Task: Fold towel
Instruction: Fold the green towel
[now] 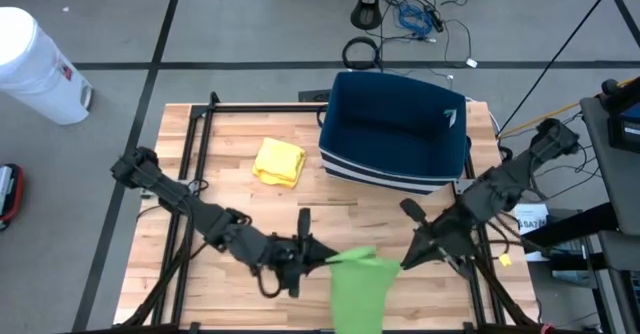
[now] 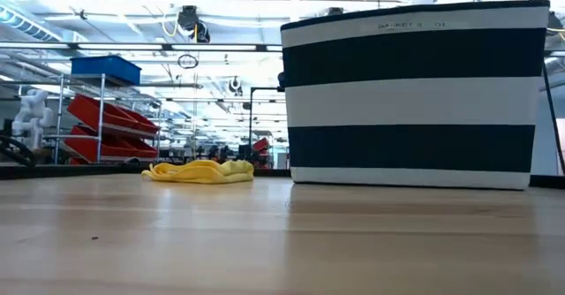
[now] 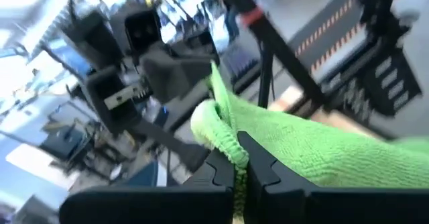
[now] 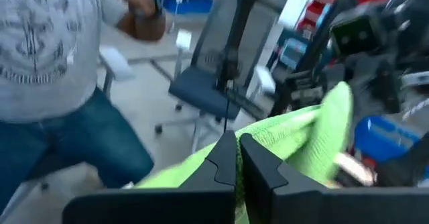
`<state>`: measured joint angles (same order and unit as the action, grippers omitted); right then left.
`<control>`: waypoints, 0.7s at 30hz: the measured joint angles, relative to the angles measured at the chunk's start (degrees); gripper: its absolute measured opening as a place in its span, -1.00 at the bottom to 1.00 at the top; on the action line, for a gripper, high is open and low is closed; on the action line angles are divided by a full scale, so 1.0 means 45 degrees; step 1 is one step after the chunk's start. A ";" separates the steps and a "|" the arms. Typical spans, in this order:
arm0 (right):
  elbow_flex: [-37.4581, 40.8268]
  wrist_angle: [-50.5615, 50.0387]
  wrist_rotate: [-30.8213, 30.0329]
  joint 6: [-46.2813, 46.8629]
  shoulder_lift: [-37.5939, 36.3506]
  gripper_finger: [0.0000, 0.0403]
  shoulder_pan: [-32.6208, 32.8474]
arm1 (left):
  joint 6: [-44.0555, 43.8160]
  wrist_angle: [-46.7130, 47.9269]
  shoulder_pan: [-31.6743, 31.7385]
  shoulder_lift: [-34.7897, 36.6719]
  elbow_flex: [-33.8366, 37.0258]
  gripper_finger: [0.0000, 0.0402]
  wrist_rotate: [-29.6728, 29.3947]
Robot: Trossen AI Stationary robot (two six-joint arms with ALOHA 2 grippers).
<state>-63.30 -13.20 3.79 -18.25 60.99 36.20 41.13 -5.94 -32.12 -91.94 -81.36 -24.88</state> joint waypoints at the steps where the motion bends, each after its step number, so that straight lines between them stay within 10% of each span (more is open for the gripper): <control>1: -0.0036 -0.0277 0.0141 -0.0036 0.0077 -1.00 -0.0215 | 0.0014 0.0238 0.0194 0.0000 0.0014 -1.00 -0.0084; 12: -0.1161 -0.3382 -0.1077 -0.1845 -0.0205 -1.00 -0.2792 | 0.1446 0.0283 0.2769 -0.0005 -0.0644 -1.00 -0.1025; 21: -0.1523 -0.5549 0.0263 -0.0273 -0.0268 -1.00 -0.2926 | 0.0469 0.2624 0.2130 -0.0066 -0.1084 -1.00 -0.0825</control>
<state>-70.15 -38.18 4.97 -19.48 59.79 23.03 43.24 5.87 -22.54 -92.24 -86.24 -28.59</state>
